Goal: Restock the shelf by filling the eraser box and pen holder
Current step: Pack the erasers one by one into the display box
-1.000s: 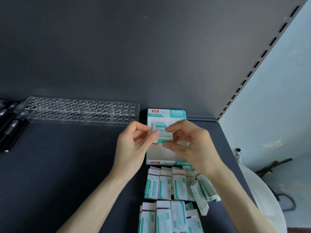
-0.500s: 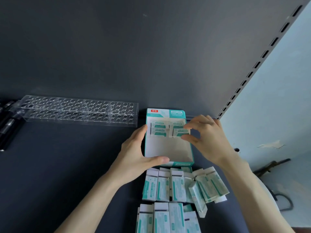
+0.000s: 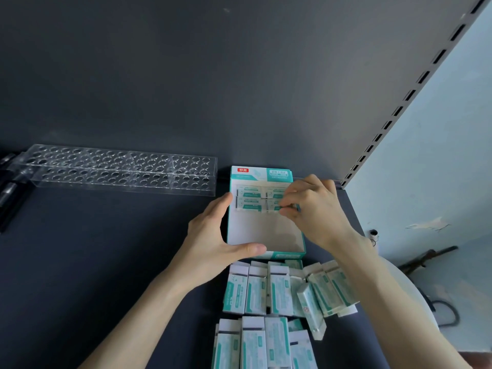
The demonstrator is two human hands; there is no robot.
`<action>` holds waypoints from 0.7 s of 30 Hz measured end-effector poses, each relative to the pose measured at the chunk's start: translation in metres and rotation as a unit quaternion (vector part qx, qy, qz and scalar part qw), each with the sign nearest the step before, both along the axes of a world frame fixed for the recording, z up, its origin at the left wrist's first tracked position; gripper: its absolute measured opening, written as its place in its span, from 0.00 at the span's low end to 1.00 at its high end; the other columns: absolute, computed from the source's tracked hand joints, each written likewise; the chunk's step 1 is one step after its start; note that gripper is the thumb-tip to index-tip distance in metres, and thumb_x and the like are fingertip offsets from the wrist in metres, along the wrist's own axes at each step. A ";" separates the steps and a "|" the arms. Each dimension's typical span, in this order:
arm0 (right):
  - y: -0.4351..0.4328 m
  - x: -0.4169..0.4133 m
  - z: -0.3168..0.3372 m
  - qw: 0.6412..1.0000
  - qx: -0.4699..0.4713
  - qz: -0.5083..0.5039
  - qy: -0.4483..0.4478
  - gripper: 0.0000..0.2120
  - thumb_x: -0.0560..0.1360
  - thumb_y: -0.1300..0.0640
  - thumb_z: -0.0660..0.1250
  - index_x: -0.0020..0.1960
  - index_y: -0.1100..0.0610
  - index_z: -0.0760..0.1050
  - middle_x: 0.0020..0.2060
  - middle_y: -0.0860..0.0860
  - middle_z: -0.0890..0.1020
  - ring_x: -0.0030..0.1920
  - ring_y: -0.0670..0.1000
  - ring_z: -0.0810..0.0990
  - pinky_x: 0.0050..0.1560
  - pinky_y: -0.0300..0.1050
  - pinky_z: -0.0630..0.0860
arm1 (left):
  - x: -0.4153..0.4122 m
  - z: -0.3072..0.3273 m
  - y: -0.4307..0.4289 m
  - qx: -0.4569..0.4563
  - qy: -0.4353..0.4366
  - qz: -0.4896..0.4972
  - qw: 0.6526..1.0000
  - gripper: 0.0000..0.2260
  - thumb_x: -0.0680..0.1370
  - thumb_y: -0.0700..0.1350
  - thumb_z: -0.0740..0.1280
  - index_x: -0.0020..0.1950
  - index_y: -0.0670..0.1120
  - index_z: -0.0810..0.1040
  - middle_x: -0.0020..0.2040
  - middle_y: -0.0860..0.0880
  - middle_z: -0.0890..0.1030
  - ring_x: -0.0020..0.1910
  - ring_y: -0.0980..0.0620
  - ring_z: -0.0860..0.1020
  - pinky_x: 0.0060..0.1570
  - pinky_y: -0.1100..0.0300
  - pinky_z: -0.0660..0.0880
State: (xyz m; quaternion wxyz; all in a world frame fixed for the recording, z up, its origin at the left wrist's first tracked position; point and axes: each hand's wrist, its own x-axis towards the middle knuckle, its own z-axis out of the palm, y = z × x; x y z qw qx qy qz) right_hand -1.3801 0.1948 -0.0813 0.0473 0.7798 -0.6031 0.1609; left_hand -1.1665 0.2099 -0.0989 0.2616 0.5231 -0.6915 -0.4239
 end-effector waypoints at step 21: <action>0.063 0.018 0.027 0.955 0.107 0.034 -0.275 0.03 0.68 0.56 0.74 0.41 0.52 0.82 0.39 0.44 0.81 0.41 0.44 0.73 0.44 0.35 0.69 | 0.015 0.026 0.023 -0.152 -0.041 0.022 0.987 0.24 0.66 0.54 0.75 0.59 0.51 0.76 0.56 0.58 0.72 0.56 0.61 0.71 0.57 0.69 0.65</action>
